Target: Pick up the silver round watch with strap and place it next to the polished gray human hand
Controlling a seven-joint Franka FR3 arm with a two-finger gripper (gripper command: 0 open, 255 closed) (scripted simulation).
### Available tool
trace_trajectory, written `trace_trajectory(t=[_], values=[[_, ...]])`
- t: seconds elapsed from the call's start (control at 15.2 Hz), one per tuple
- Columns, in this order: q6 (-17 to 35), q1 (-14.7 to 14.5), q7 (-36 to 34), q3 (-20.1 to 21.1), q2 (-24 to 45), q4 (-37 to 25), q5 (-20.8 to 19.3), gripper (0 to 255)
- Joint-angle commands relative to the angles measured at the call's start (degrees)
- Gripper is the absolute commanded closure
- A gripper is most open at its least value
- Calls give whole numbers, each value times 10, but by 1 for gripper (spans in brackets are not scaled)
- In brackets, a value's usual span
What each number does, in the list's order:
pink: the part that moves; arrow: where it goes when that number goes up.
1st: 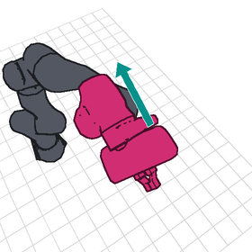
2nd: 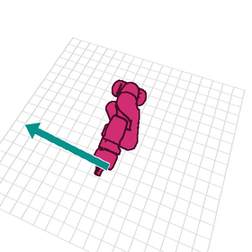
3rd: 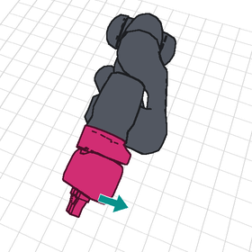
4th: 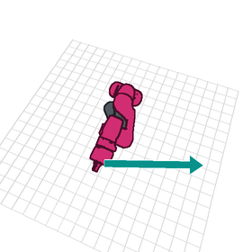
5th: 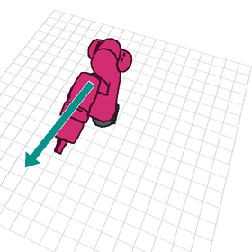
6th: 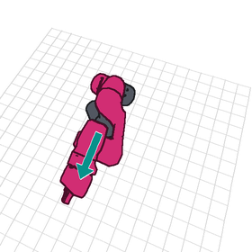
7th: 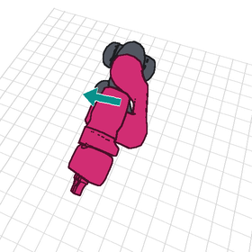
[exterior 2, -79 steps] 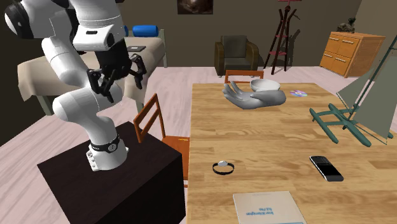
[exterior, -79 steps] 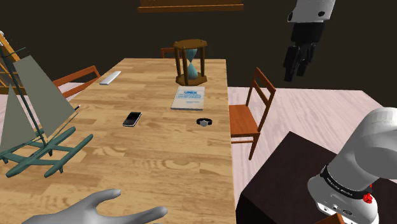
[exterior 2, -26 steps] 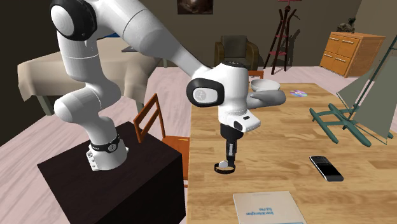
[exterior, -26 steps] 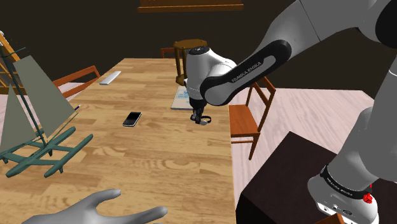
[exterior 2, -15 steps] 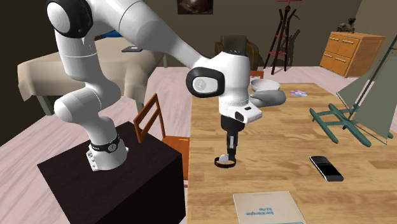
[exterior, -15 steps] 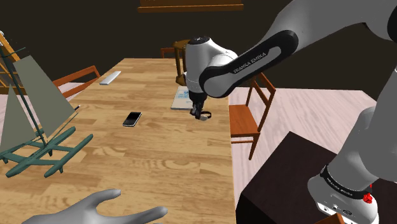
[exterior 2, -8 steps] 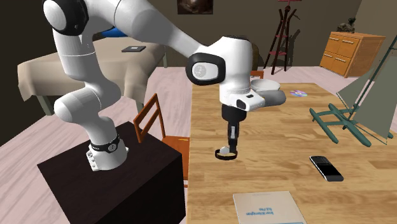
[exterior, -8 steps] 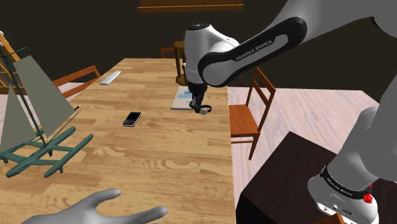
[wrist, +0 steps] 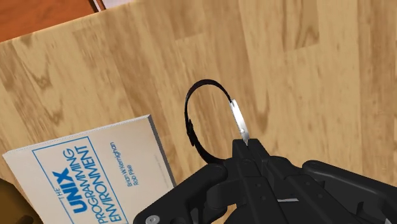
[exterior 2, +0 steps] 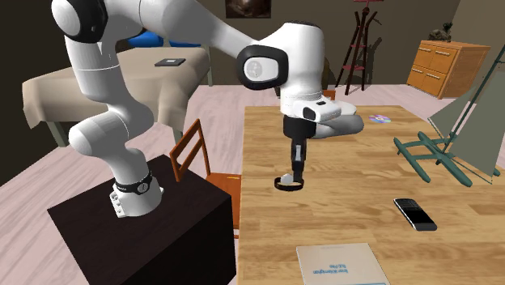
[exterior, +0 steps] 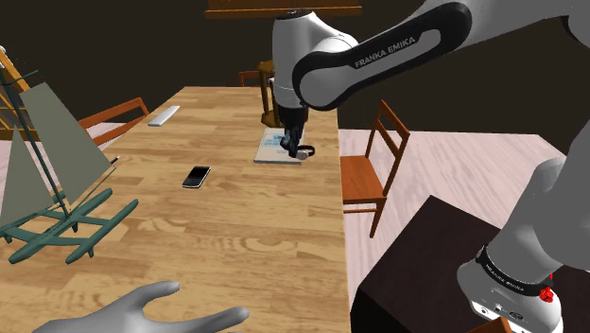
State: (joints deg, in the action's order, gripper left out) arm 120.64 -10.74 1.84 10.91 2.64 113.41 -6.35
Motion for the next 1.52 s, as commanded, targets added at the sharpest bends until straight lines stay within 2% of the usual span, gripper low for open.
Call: trace_trajectory(t=[0.0,1.06,1.45], values=[[-17,0,3,0,-4,-13,2,255],[-136,0,16,0,-21,-116,10,255],[-135,-29,-41,30,-64,-69,16,255]])
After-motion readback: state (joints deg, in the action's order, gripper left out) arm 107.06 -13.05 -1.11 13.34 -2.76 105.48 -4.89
